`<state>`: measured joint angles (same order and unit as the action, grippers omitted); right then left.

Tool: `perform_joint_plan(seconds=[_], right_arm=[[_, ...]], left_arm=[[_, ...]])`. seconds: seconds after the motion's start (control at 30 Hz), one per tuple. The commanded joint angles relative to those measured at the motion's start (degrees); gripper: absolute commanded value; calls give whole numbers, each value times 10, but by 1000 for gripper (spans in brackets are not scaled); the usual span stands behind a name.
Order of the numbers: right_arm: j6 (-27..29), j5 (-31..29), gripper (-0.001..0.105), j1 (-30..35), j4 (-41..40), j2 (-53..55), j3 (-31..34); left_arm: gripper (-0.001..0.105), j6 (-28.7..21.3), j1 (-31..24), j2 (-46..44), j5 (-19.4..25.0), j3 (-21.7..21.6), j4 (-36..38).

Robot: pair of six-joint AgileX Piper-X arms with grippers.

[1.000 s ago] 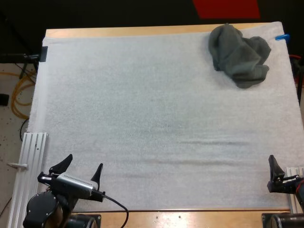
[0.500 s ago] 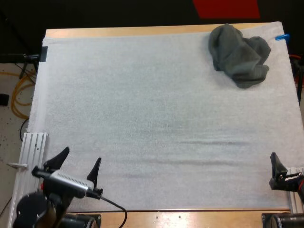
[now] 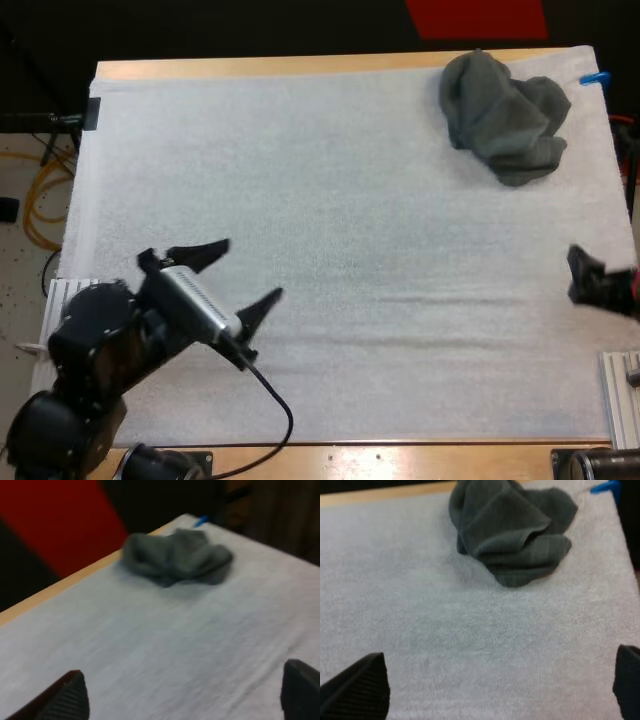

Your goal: Pick towel from pile fold and stack

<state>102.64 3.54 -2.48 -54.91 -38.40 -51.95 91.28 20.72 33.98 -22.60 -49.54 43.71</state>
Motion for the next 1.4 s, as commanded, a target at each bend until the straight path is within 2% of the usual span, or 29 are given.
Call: perform_joint_plan(seconds=[0.0,0.13,0.27,0.4,0.67,0.87,1.07,1.17,1.23,1.27,1.33,1.37], right_arm=[[-1,6,88,0,13,-22,-9],[-6,6,88,0,64,-149,-37],[-22,6,88,0,108,-257,-62],[-61,0,88,0,167,-378,-97],[-141,-4,88,0,230,-564,-173],[-229,-4,88,0,279,-658,-218],[-354,-4,86,0,338,-709,-224],[-404,-4,74,0,346,-731,-226],[-437,-4,52,0,346,-744,-226],[-442,-4,48,0,346,-745,-226],[-453,7,17,0,346,-748,-226],[-452,8,11,0,346,-748,-226]], left_arm=[[75,-2,13,6,-6,-4,-9],[75,2,41,27,-6,-4,-11],[75,9,42,34,-6,-4,-30],[75,47,42,34,-4,-4,-67],[75,50,42,34,-4,-4,-84],[75,50,42,34,-4,-4,-84],[75,50,42,34,-4,-4,-84],[75,50,42,34,-4,-4,-84],[75,50,42,34,-4,-4,-84],[75,50,42,34,-4,-4,-84],[75,50,42,34,-4,-4,-84],[75,50,42,34,-4,-4,-84]])
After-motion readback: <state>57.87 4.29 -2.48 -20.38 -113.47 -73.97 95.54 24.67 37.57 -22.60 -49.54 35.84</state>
